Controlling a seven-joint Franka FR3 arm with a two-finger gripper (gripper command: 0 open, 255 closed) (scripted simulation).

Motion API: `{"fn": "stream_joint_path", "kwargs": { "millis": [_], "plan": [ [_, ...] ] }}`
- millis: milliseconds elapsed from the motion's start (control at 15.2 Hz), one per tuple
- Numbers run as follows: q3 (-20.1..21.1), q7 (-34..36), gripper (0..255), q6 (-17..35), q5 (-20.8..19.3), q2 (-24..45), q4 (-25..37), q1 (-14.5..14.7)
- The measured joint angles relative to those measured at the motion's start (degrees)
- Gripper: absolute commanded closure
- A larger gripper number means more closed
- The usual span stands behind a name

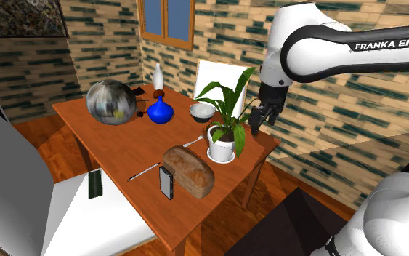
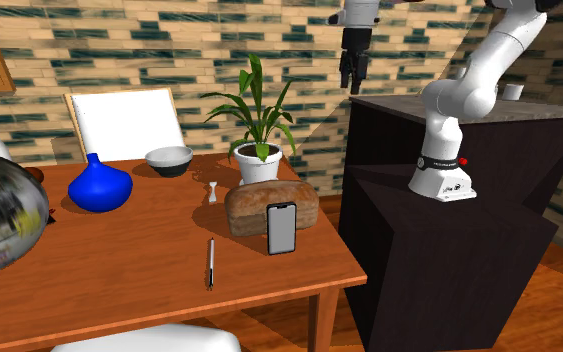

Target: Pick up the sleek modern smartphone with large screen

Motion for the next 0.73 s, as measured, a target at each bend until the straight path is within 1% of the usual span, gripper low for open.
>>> {"fn": "stream_joint_path", "kwargs": {
  "millis": [198, 462, 726],
  "plan": [
    [1.58, 1.49, 0, 4.71, 0.75, 5.41, 0.52, 0.61],
    [4.17, 4.16, 0, 9.74, 1.49, 13.04, 2.95, 1.58],
    [6.3, 6.51, 0, 13.9, 1.13, 21.43, 6.99, 2.19]
  ]
}}
